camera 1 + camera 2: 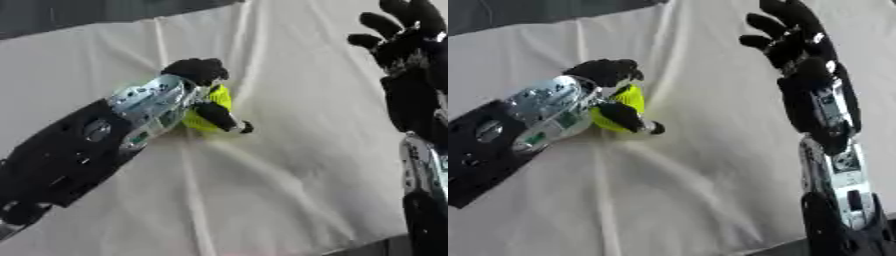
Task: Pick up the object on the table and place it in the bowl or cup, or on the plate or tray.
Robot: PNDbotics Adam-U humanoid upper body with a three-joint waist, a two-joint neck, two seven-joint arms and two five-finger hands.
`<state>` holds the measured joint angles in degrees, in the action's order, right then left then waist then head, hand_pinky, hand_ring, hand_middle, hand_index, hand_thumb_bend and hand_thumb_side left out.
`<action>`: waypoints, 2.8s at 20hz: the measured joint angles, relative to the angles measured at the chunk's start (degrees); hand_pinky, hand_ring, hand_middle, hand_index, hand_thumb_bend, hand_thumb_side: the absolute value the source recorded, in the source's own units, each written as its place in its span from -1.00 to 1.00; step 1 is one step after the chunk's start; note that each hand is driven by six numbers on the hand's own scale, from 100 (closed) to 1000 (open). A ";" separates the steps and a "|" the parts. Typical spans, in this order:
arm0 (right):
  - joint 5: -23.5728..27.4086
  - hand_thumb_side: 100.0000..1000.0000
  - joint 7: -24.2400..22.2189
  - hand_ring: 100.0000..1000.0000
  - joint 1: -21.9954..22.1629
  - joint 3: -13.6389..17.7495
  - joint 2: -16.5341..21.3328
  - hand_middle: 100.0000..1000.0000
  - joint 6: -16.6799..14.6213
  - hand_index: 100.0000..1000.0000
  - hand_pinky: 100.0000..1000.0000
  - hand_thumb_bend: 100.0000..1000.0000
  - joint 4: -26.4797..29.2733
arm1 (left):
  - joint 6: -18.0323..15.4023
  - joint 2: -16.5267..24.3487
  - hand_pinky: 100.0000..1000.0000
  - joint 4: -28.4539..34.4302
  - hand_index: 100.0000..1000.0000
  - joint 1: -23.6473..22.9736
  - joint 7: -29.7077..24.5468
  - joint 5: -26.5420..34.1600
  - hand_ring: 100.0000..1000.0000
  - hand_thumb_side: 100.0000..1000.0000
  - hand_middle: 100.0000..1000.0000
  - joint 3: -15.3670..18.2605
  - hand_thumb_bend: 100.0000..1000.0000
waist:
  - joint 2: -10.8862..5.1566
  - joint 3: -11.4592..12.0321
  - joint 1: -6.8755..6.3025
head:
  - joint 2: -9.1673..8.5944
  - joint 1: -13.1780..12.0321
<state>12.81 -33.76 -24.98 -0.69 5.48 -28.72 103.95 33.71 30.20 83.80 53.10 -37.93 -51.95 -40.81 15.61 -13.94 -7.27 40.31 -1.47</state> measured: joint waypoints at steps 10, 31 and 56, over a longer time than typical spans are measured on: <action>0.00 0.67 0.00 0.82 0.00 0.00 0.00 0.86 0.00 1.00 0.67 -1.00 0.00 | 1.79 -0.01 -0.21 -1.30 0.80 0.35 1.79 4.75 0.40 -0.01 1.00 -0.57 0.17 | -0.36 0.04 0.00 | 0.48 0.00; -0.04 0.67 0.29 0.81 0.01 0.35 0.00 0.86 -0.22 1.00 0.67 -1.00 0.01 | -2.79 -0.03 -1.00 4.85 -0.78 -0.98 -2.78 -10.70 -0.95 -0.46 -0.29 -0.62 0.21 | 0.02 0.41 0.03 | 1.00 0.04; -0.76 0.68 0.39 0.82 1.51 0.38 0.10 0.86 -0.15 1.00 0.67 -1.00 -0.07 | -4.36 7.93 -1.00 20.24 -0.88 -0.64 -4.35 -18.66 -1.00 -0.77 -0.44 7.22 -0.11 | -1.00 2.56 -0.01 | 1.42 2.02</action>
<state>12.05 -33.37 -23.47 -0.31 5.57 -28.86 103.88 29.35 38.14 104.05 52.46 -42.28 -70.61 -33.59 14.61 -11.37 -7.28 41.73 0.55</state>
